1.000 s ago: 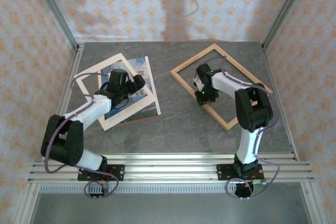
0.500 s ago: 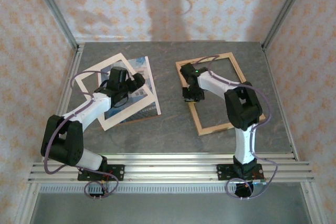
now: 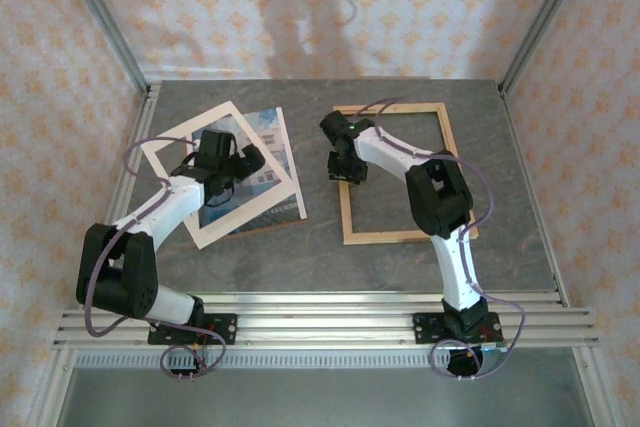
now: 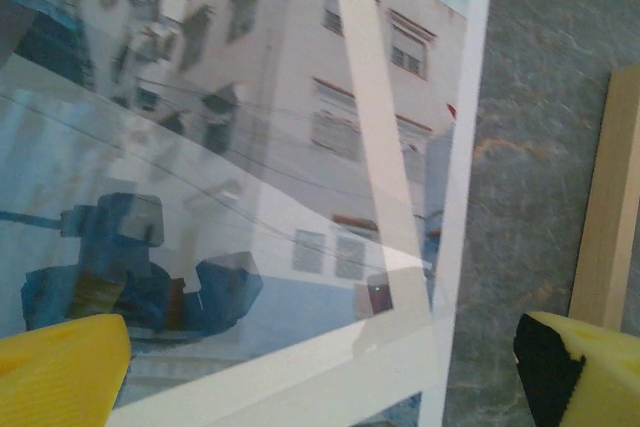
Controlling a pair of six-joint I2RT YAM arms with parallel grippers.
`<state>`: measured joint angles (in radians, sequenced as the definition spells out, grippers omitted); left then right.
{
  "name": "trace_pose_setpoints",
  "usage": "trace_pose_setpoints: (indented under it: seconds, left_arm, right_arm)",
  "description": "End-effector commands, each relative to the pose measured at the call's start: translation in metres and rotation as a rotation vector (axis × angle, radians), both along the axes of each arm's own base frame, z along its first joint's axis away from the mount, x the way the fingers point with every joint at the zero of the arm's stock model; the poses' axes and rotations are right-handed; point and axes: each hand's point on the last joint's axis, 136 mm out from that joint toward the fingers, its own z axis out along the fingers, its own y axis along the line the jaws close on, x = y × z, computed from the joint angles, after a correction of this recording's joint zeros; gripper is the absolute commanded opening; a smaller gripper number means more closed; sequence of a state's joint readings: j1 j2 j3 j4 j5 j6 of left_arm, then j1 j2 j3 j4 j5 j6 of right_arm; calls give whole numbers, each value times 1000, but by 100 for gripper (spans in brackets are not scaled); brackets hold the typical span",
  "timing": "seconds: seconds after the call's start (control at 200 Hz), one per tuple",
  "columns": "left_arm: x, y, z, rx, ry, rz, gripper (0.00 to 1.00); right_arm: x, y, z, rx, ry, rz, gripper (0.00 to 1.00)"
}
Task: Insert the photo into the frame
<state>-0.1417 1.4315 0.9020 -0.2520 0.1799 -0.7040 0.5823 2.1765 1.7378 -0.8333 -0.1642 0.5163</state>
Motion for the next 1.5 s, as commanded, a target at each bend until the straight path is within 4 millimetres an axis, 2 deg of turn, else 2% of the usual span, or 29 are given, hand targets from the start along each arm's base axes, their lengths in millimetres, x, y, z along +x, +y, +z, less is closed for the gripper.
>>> trace_pose_setpoints:
  seconds: [0.0,0.16,0.19,0.205,0.22,0.34,0.435,0.566,0.761,0.891,1.011,1.111,1.156,1.256,1.366,1.496]
  left_arm:
    - [-10,5,-4,9,36,-25,100]
    - [3,0,-5,-9,37,-45,100]
    - [6,-1,-7,-15,40,-45,100]
    - [7,-2,-8,-20,43,-44,100]
    - [8,-3,-9,-22,46,-44,100]
    - [17,-13,-19,-72,66,-62,100]
    - [22,-24,-25,-100,79,-87,100]
    - [16,-35,-39,-97,129,-115,100]
    - [-15,-42,-64,-106,225,-141,100]
    - [-41,-45,-72,-103,275,-154,100]
    - [-62,-45,-76,-117,307,-145,100]
    - [-69,-46,-68,-135,303,-143,100]
    - [-69,-46,-60,-139,291,-144,100]
    - [-60,-42,-36,-104,246,-146,100]
    - [-42,-31,-14,-57,199,-132,100]
    - [-17,-13,-10,-62,165,-78,100]
  right_arm:
    - [13,-8,37,-18,-107,-48,49]
    - [16,-17,68,-28,-187,-59,73]
    - [17,-17,71,-24,-197,-59,86]
    - [18,-17,73,-19,-205,-56,97]
    - [17,-16,75,-17,-211,-51,100]
    - [25,-22,90,-38,-300,-20,100]
    - [28,-26,93,-69,-327,6,100]
    - [34,-18,92,-32,-351,19,100]
    - [43,-2,86,25,-340,18,100]
    - [44,24,78,128,-287,46,100]
    - [45,51,71,253,-253,68,81]
    - [45,68,65,302,-232,83,56]
    - [44,74,61,303,-222,93,49]
    - [41,90,57,323,-205,119,49]
    - [35,108,52,339,-193,154,50]
    - [37,117,41,346,-184,155,50]
